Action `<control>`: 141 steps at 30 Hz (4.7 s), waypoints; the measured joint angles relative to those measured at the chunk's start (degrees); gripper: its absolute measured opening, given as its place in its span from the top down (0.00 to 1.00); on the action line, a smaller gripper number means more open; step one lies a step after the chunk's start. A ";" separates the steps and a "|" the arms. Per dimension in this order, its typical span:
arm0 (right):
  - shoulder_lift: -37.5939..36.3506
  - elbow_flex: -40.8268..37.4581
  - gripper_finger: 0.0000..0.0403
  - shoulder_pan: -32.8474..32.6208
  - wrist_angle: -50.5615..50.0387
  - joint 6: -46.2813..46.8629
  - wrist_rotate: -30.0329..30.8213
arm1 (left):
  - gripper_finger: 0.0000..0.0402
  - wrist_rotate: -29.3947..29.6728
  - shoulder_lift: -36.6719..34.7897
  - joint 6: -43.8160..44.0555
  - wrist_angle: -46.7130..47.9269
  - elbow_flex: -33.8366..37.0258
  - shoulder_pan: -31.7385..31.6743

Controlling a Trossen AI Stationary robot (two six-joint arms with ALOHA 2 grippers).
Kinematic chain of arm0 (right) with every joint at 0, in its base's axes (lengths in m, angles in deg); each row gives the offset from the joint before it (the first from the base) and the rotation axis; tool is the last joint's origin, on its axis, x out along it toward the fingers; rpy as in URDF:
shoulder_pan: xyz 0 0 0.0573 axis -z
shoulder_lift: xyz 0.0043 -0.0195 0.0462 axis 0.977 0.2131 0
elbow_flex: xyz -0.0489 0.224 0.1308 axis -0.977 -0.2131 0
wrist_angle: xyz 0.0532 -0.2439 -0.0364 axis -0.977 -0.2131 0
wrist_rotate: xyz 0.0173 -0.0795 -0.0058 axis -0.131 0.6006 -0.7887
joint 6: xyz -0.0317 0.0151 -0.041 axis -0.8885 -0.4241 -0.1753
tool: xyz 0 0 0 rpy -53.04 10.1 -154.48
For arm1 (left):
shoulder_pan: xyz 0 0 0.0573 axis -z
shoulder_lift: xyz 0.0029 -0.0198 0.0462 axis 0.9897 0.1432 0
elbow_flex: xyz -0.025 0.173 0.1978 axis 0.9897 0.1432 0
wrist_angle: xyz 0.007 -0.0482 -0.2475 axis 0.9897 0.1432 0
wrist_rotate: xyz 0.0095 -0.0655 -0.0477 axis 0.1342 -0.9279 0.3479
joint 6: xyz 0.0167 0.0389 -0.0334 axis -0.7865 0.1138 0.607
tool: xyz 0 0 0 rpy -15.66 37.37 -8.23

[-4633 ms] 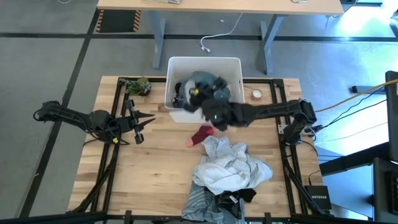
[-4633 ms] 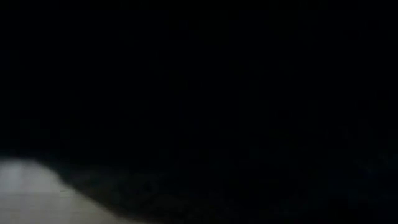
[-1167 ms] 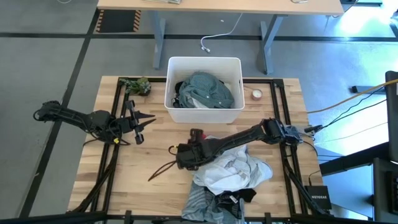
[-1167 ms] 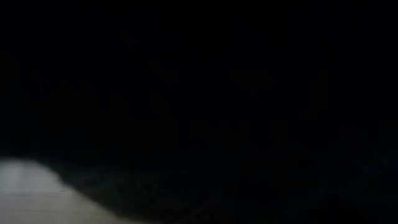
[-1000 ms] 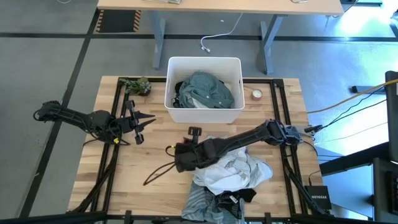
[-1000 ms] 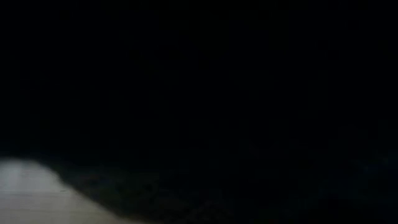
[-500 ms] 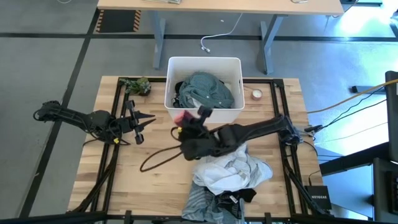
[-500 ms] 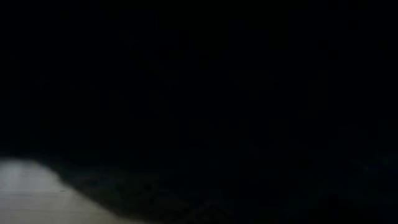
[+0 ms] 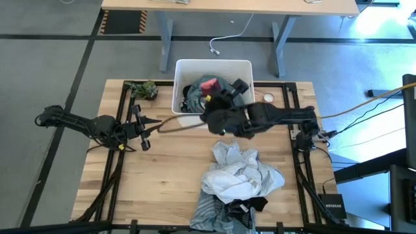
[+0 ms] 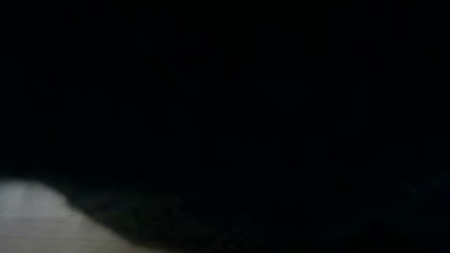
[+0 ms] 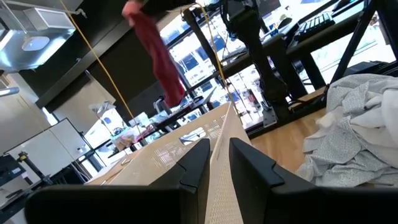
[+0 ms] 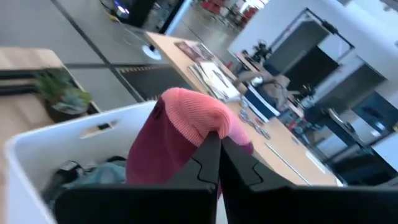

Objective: Sort clothes
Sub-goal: Put the top red sock into the white laundry bin, then put the red sock into the white laundry bin

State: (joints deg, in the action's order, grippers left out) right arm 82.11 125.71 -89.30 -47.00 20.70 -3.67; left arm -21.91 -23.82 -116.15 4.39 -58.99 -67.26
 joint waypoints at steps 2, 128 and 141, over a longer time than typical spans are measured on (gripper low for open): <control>0.06 0.00 0.98 1.82 -2.01 1.83 -0.45 | 0.86 0.01 0.00 0.00 0.00 0.00 0.01; 0.04 -45.20 0.98 -16.28 -22.49 66.44 -44.45 | 0.86 0.01 -0.01 -0.39 0.07 0.00 0.00; -5.44 -61.15 0.93 -31.20 -19.81 92.42 -59.27 | 0.86 0.01 -0.02 -1.07 0.04 0.00 -0.01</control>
State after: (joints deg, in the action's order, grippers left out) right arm 76.66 64.57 -120.49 -66.80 113.11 -62.94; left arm -21.90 -23.84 -117.22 4.44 -58.99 -67.27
